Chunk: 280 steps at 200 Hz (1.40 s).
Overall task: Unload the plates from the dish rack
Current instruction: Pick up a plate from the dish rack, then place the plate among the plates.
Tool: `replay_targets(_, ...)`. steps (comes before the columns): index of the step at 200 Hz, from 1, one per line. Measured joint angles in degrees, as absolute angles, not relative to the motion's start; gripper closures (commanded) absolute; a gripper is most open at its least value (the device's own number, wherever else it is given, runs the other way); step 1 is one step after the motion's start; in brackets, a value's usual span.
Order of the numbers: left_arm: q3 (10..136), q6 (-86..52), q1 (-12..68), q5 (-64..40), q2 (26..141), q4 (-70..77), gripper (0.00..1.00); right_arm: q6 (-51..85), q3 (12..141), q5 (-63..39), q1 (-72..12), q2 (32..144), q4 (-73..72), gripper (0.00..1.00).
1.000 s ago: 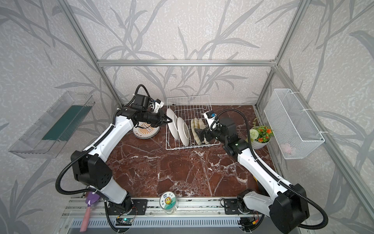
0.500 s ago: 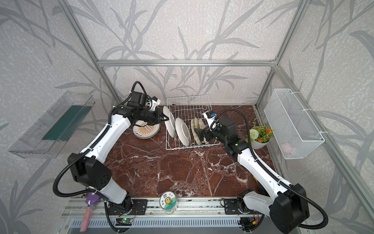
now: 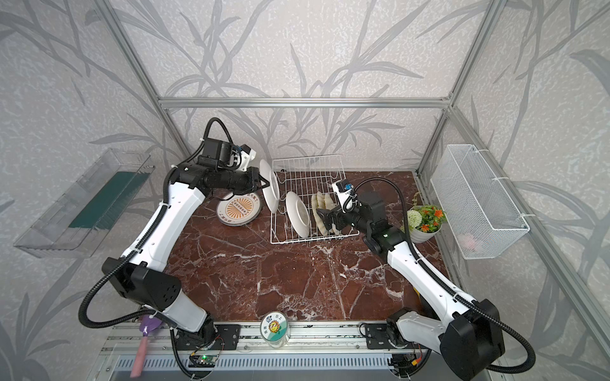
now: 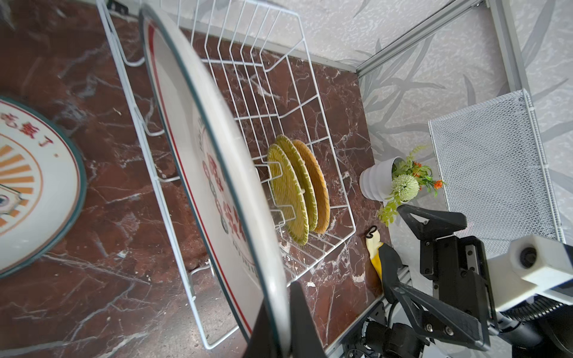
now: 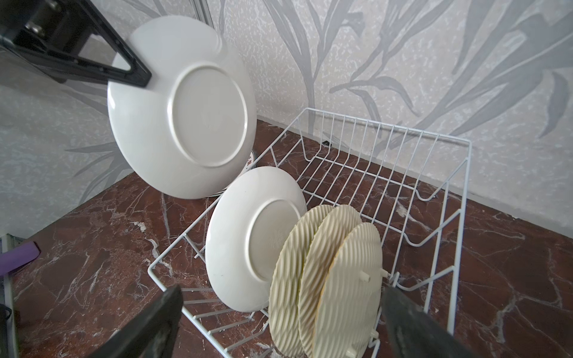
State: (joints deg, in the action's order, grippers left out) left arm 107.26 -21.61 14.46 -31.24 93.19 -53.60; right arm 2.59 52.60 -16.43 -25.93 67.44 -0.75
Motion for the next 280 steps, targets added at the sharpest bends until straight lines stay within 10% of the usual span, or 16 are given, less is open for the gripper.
replay_targets(149,115.2,3.0,19.8,-17.2,94.1,-54.8,1.0,24.5,59.2,-18.2,-16.2,67.5,6.3,0.01)
replay_targets(280,94.1,33.8,29.8,-10.6,87.7,-40.6,1.0,35.0,63.1,-19.2,-13.2,70.1,6.7,0.01)
